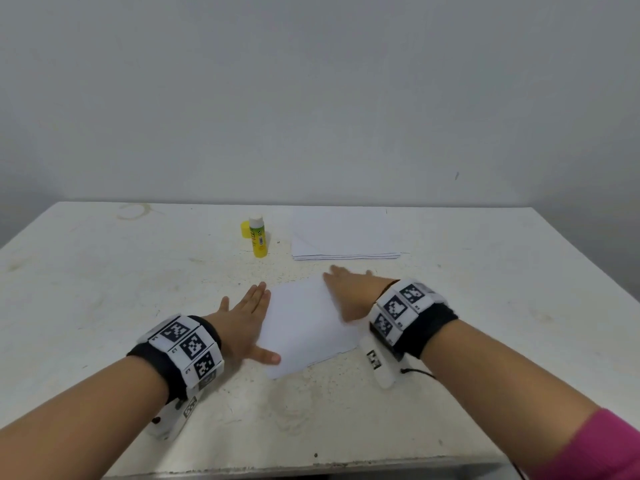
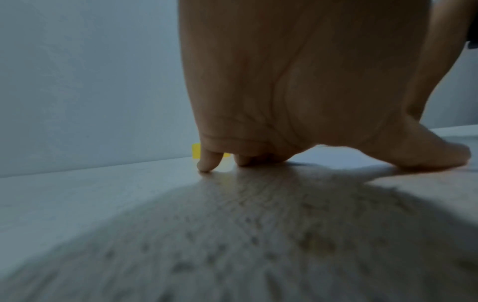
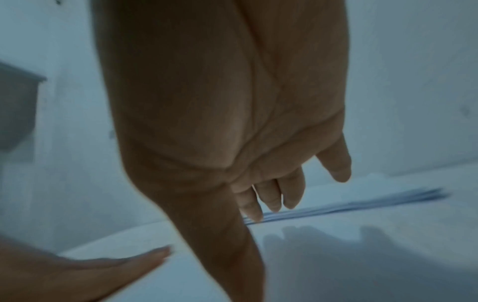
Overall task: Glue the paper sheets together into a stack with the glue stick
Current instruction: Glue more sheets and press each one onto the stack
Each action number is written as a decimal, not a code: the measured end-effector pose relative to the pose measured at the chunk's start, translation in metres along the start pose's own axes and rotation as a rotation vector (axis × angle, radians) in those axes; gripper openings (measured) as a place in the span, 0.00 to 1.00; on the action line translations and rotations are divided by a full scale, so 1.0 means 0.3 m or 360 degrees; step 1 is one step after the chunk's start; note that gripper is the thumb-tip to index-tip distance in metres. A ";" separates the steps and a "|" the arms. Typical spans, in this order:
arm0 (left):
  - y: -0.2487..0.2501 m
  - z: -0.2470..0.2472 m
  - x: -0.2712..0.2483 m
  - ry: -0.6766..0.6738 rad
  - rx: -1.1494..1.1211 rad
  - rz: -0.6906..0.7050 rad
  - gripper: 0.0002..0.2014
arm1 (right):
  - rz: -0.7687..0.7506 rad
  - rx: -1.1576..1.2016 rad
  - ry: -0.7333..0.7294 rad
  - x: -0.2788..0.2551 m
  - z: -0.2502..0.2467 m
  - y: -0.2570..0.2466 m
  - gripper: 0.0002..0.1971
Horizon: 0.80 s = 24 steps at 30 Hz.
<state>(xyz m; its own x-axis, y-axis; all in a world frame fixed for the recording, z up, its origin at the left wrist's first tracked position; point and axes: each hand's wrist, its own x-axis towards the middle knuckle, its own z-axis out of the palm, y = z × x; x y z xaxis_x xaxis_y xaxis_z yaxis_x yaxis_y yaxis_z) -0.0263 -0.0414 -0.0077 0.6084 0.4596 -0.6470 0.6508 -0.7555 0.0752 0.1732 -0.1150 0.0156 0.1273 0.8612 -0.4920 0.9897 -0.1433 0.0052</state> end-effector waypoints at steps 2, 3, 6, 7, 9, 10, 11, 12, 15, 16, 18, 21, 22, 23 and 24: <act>0.006 0.001 0.003 -0.0005 0.0018 -0.0020 0.74 | -0.0148 0.0100 0.0001 0.018 0.010 -0.103 0.45; 0.005 0.003 0.005 -0.0003 0.0024 -0.0028 0.75 | -0.0179 0.0113 -0.0007 0.027 0.014 -0.151 0.47; 0.000 0.006 0.008 -0.0004 0.0043 -0.0039 0.76 | -0.0181 -0.0018 -0.0068 0.058 0.035 -0.235 0.51; -0.003 0.008 0.010 -0.0003 0.0054 -0.0042 0.77 | -0.0178 -0.0052 -0.0100 0.063 0.043 -0.242 0.53; -0.007 0.009 0.014 0.0010 0.0058 -0.0047 0.76 | -0.0194 -0.0064 -0.0114 0.063 0.055 -0.235 0.58; -0.008 0.010 0.016 0.0018 0.0056 -0.0048 0.76 | -0.0211 -0.0069 -0.0107 0.060 0.059 -0.226 0.61; -0.008 0.012 0.016 0.0028 0.0057 -0.0047 0.76 | -0.0223 -0.0080 -0.0107 0.053 0.062 -0.218 0.64; -0.008 0.013 0.016 0.0037 0.0063 -0.0046 0.76 | -0.0229 -0.0103 -0.0124 0.049 0.063 -0.212 0.67; -0.008 0.018 0.012 0.0046 0.0044 -0.0037 0.77 | -0.0217 -0.0097 -0.0214 0.039 0.058 -0.209 0.72; -0.009 0.020 0.012 0.0054 0.0036 -0.0043 0.76 | -0.0198 -0.0023 -0.0187 0.039 0.054 -0.216 0.69; -0.012 0.024 0.017 0.0069 0.0042 -0.0088 0.76 | -0.0129 0.0252 -0.0031 0.046 0.031 -0.238 0.56; -0.012 0.023 0.026 0.0068 0.0076 -0.0161 0.76 | -0.0017 0.0307 0.0214 0.069 0.003 -0.272 0.37; -0.012 0.021 0.029 0.0067 0.0084 -0.0169 0.75 | -0.0012 0.0231 0.0252 0.076 0.001 -0.281 0.37; -0.010 0.019 0.029 0.0068 0.0090 -0.0174 0.76 | -0.0022 0.0158 0.0256 0.079 0.005 -0.288 0.38; -0.009 0.018 0.027 0.0069 0.0096 -0.0180 0.77 | -0.0040 0.0096 0.0238 0.082 0.010 -0.290 0.40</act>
<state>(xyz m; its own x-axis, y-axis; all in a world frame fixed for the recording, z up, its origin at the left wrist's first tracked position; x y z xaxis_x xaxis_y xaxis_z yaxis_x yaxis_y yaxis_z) -0.0255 -0.0382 -0.0173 0.5528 0.5622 -0.6151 0.6885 -0.7239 -0.0430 0.0900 -0.0828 0.0006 0.1151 0.9273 -0.3561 0.9875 -0.1457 -0.0602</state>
